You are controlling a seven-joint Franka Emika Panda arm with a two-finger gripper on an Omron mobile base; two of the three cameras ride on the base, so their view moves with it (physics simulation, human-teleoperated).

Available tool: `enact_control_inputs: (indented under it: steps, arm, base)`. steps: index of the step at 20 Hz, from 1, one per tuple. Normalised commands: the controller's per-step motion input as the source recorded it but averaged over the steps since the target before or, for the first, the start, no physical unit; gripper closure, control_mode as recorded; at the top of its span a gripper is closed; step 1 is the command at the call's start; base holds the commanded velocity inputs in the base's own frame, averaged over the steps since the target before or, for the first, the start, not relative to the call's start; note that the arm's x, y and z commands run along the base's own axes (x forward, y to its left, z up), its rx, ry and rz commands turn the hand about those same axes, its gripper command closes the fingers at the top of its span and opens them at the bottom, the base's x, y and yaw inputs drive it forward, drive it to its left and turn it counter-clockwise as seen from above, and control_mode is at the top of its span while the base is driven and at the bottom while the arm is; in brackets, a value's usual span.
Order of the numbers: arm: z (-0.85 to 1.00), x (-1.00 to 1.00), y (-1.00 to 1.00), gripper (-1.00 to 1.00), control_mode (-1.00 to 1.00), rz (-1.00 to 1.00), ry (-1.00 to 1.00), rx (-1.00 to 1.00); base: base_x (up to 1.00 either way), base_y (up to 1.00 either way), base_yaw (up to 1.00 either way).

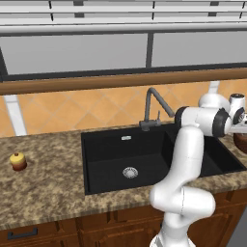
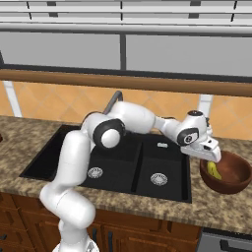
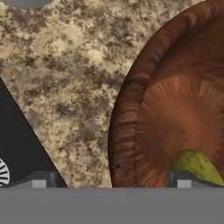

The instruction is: Pick the cucumber from the sink and place it in the bowl. Then pick the bowl and place it in the microwave. Then close the microwave door and press the start button.

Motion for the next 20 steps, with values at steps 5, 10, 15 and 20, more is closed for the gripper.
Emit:
enact_control_inputs:
  steps: [5, 10, 15, 20]
  arm:
    - [-0.17, 0.07, 0.0, 1.0, -1.0, 0.0, 0.01, 0.0]
    - [-0.07, -0.01, 0.0, 1.0, -1.0, 0.0, 0.0, 0.0]
    - [0.07, -0.24, 0.02, 1.0, -1.0, 0.0, -0.08, 0.0]
    - [0.44, -0.53, 0.24, 1.0, -1.0, 0.0, -0.1, -0.05]
  base:
    - [0.0, 0.0, 0.0]
    - [0.0, 0.0, 0.0]
    - [0.0, 0.0, 0.0]
    - [0.0, 0.0, 0.0]
